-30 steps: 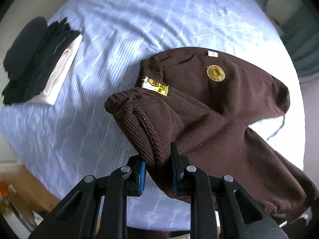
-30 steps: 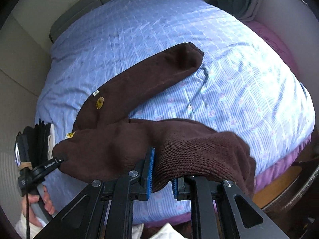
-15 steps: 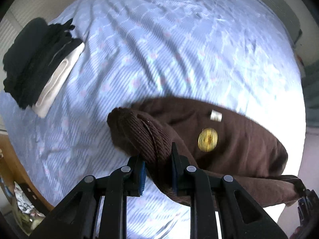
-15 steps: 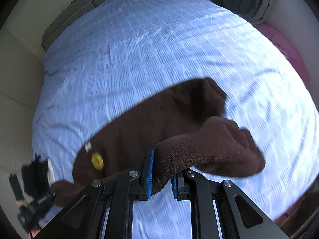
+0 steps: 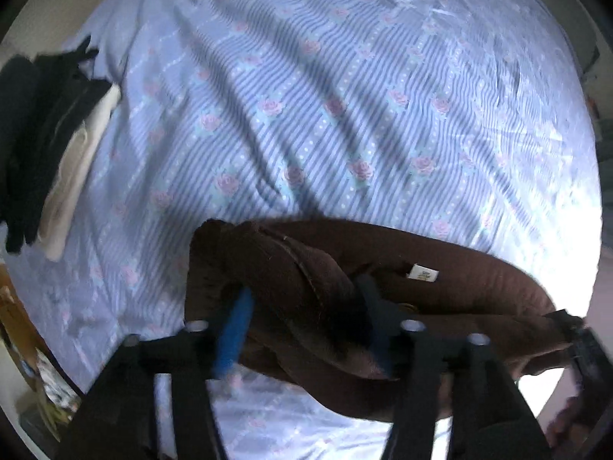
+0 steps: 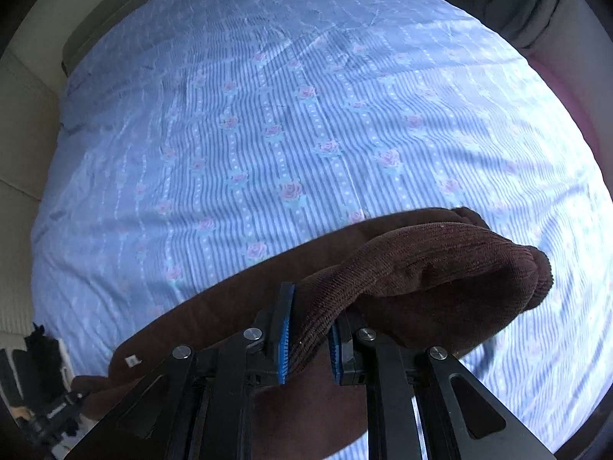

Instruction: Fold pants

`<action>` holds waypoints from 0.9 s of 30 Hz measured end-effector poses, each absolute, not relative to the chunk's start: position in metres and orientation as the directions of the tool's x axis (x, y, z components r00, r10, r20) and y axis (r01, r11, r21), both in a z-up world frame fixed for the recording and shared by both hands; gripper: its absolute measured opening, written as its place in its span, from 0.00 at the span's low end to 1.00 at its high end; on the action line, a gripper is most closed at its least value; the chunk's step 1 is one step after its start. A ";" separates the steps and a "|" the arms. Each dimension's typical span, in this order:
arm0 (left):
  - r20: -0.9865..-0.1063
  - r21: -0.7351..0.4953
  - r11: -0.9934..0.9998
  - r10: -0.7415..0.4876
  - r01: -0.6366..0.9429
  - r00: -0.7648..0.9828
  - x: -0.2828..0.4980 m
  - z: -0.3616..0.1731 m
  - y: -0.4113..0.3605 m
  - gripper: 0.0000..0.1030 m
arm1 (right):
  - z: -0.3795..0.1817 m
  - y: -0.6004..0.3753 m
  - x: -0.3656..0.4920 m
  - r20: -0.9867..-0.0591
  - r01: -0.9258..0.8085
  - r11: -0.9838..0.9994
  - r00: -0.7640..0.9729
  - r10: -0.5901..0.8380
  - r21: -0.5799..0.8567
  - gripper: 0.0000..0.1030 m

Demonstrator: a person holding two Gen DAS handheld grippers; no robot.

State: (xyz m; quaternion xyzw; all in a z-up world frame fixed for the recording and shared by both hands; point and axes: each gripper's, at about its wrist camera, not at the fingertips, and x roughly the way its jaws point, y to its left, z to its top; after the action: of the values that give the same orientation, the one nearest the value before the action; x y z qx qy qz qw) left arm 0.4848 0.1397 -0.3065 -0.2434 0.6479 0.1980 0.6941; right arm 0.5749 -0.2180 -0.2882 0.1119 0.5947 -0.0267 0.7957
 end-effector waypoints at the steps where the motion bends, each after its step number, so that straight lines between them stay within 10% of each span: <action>1: -0.995 -0.091 0.796 -0.046 -0.598 0.090 0.483 -0.301 0.141 0.74 | -0.289 -0.216 0.576 -0.954 0.168 0.976 0.287 0.087 0.139 0.19; 5: -0.986 -0.114 0.848 -0.032 -0.517 0.165 0.475 -0.264 0.129 0.83 | -0.271 -0.210 0.566 -0.938 0.144 0.979 0.335 0.091 0.146 0.60; 14: -0.914 0.183 0.953 0.075 0.240 0.399 0.484 -0.239 0.034 0.87 | -0.211 -0.245 0.483 -0.870 0.030 0.996 0.489 0.058 0.084 0.67; 27: -0.992 0.106 0.944 0.076 0.314 0.104 0.553 -0.360 -0.027 0.77 | -0.290 -0.330 0.506 -0.919 0.255 0.958 0.393 0.017 0.127 0.67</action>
State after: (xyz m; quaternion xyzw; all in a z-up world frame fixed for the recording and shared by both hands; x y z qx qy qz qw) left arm 0.5526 -0.0268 -0.3595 0.1467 0.6643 -0.0815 0.7284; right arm 0.5060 -0.3297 -0.2903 0.1248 0.5463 -0.0722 0.8251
